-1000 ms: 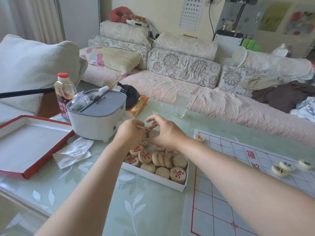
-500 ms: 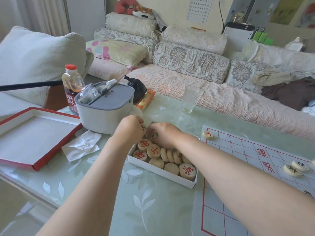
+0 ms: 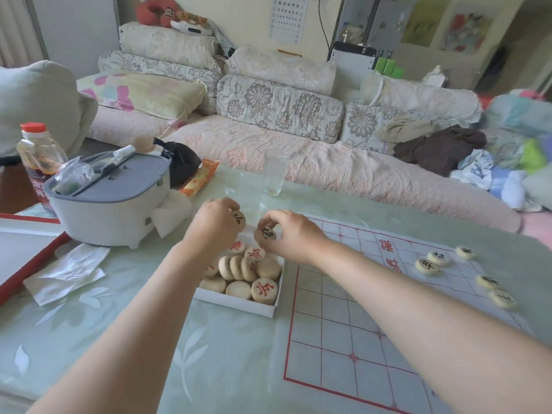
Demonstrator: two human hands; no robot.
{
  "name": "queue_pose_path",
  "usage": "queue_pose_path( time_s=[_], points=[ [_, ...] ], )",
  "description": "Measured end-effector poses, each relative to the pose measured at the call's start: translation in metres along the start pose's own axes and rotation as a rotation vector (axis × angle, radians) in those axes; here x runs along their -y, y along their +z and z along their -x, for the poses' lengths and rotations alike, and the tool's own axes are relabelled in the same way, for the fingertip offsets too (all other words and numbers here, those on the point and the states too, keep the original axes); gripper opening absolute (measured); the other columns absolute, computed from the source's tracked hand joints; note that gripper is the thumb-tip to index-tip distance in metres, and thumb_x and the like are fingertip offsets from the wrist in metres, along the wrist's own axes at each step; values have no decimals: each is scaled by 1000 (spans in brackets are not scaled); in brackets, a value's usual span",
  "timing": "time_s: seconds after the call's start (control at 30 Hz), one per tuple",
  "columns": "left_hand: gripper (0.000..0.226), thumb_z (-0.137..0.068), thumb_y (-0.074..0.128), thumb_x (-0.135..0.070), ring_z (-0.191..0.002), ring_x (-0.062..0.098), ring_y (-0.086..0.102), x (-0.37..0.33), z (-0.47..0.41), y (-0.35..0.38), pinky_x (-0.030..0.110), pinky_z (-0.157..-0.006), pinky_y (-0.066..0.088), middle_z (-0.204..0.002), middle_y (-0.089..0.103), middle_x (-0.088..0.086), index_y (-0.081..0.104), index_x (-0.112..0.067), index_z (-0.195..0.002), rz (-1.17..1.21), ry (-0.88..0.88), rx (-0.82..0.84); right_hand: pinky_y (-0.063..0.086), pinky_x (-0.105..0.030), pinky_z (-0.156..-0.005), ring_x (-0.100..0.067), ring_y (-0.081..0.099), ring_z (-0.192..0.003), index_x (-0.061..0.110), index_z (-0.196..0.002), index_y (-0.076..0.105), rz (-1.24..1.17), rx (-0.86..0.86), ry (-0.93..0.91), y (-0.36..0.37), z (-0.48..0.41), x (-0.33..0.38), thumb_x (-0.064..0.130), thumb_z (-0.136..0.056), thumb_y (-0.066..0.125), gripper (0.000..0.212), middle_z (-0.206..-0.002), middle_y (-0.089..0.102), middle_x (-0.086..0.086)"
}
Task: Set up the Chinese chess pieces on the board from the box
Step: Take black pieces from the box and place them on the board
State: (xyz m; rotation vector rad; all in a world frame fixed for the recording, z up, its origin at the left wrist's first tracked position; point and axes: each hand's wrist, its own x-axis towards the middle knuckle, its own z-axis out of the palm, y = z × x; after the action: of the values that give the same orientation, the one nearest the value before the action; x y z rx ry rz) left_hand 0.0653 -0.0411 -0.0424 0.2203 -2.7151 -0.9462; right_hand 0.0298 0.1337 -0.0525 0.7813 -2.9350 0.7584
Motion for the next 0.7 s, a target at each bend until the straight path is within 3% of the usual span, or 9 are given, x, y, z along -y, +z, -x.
queue_pose_path(
  time_s=[0.07, 0.17, 0.27, 0.4, 0.53, 0.63, 0.7],
  points=[
    [41, -90, 46, -3, -111, 28, 53, -20, 3, 16, 29, -87, 43, -124, 56, 13, 58, -17, -127, 17, 47, 47, 50, -32, -85, -9, 60, -97, 38, -102, 63, 7, -34, 48, -16, 23, -21, 51, -83, 64, 22, -106, 62, 16],
    [36, -91, 45, -7, -87, 26, 59, -53, 12, 41, 27, -65, 46, -114, 65, 9, 61, -20, -121, 111, 64, 165, 43, -26, -72, 5, 55, -79, 40, -100, 63, 10, -92, 112, -39, 60, -52, 52, -83, 65, 21, -104, 62, 18],
    [31, -91, 48, -10, -79, 26, 61, -86, 30, 68, 31, -68, 52, -108, 67, 7, 64, -21, -115, 234, 87, 284, 38, -22, -65, 7, 49, -65, 39, -100, 64, 4, -124, 168, -59, 98, -82, 52, -83, 67, 21, -103, 63, 18],
    [29, -91, 46, -9, -79, 28, 63, -125, 53, 98, 38, -71, 56, -108, 65, 4, 63, -24, -108, 259, 154, 420, 40, -21, -65, 7, 52, -66, 38, -96, 65, 7, -160, 244, -80, 142, -118, 51, -82, 68, 19, -99, 63, 18],
    [30, -93, 43, -9, -71, 24, 57, -151, 76, 125, 30, -57, 49, -108, 63, 4, 62, -22, -113, 248, 173, 550, 41, -20, -66, 5, 53, -69, 39, -96, 65, -23, -151, 300, -97, 181, -142, 52, -82, 68, 19, -101, 63, 17],
    [29, -94, 44, -10, -80, 25, 67, -159, 90, 139, 34, -63, 54, -106, 64, 3, 58, -27, -112, 211, 193, 642, 46, -21, -70, 0, 55, -69, 39, -95, 66, -92, -144, 342, -104, 213, -156, 48, -81, 71, 17, -103, 63, 17],
    [27, -95, 46, -10, -78, 21, 70, -161, 99, 147, 30, -57, 50, -103, 65, 1, 58, -29, -110, 194, 208, 697, 46, -20, -73, -2, 57, -74, 39, -94, 67, -108, -143, 386, -108, 234, -165, 44, -81, 74, 16, -100, 64, 18]
  ],
)
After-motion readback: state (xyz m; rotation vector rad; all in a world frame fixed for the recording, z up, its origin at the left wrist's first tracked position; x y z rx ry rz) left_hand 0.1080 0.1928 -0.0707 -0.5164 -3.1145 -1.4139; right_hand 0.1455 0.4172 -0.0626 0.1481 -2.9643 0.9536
